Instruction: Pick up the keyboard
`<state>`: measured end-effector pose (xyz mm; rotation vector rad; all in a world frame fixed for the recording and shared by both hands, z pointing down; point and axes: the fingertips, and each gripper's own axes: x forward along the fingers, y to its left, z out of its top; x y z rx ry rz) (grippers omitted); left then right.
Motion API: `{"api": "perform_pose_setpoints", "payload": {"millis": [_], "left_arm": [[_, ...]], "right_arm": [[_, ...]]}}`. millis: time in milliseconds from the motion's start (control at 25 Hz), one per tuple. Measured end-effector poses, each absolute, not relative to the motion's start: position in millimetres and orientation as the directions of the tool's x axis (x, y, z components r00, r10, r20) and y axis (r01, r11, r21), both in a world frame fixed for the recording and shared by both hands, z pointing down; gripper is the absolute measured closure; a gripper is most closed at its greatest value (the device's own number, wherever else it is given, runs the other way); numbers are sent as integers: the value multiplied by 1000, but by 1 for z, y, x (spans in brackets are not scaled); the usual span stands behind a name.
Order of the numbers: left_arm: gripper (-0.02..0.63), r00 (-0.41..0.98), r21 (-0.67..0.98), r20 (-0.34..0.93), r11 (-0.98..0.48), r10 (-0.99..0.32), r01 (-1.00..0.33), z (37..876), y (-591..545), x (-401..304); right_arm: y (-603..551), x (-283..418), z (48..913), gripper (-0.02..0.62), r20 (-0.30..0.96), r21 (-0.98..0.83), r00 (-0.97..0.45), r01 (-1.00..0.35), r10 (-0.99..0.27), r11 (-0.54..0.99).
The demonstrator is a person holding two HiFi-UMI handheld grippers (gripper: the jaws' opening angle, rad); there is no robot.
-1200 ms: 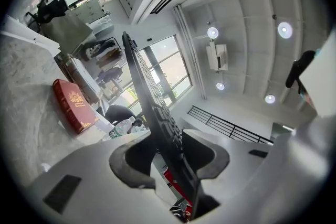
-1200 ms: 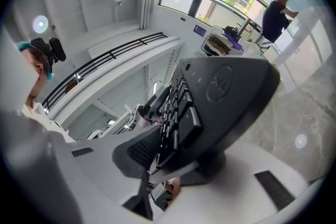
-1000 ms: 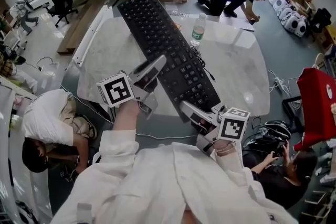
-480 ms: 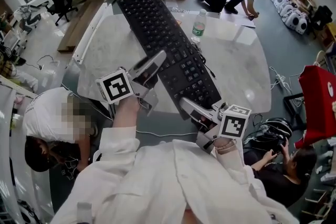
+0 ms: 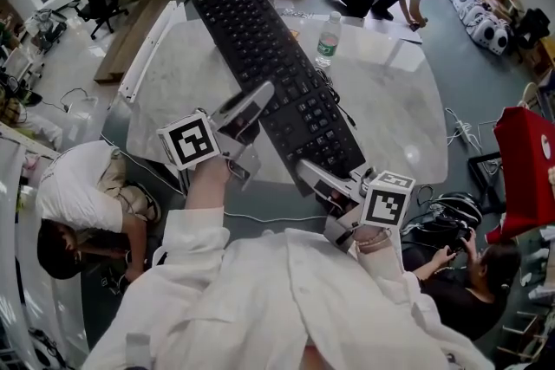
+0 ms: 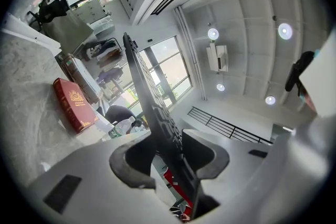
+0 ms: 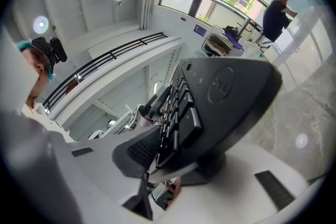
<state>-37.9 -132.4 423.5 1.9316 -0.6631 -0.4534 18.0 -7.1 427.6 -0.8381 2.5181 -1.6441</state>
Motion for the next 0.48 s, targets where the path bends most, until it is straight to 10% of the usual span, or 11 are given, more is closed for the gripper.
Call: {"api": "perform_pose_setpoints", "payload": {"millis": [480], "left_arm": [[457, 783, 885, -44, -387, -620, -257, 426, -134, -38]], "right_arm": [[-10, 22, 432, 482, 280, -849, -873, -419, -398, 322]]}}
